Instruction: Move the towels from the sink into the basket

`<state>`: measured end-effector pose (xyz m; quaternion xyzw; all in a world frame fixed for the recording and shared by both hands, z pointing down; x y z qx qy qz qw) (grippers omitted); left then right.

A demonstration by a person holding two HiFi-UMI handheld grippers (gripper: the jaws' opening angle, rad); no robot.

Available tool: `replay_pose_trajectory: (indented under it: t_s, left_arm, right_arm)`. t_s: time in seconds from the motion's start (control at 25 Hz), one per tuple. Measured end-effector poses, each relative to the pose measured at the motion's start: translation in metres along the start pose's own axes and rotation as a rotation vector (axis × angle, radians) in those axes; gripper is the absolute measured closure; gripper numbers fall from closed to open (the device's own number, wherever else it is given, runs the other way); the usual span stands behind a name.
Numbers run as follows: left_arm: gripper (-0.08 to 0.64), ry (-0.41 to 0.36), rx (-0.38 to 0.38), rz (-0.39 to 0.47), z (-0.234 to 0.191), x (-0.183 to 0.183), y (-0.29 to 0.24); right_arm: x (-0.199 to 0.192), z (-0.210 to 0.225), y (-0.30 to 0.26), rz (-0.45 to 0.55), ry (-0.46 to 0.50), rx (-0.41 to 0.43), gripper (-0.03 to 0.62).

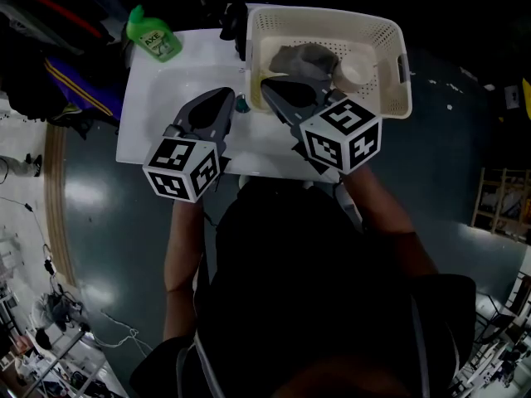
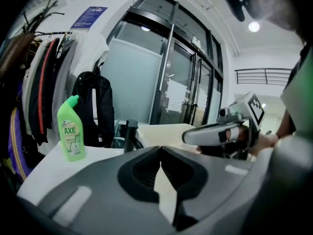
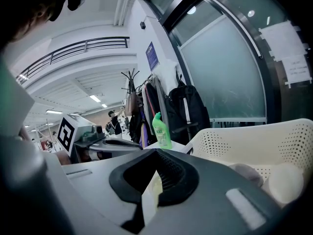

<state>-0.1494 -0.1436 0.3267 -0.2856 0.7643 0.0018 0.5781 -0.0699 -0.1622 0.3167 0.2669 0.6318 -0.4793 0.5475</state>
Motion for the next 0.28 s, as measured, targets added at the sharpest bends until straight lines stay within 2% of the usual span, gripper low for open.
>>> replay_pose_trajectory:
  t_s: [0.28]
  left_arm:
    - [0.551, -0.005, -0.001, 0.002, -0.0001, 0.0014, 0.0006]
  right_arm:
    - [0.0001, 0.0001, -0.0006, -0.002, 0.005, 0.0, 0.598]
Point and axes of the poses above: the fingertips, and each gripper's own axes: y backward along the fingers, z to its right, x out of its top, the point moved 2 cm from there along y, backward along the fingers, and after that the axes turned 11 degrees about y, right-handed, at the moved point
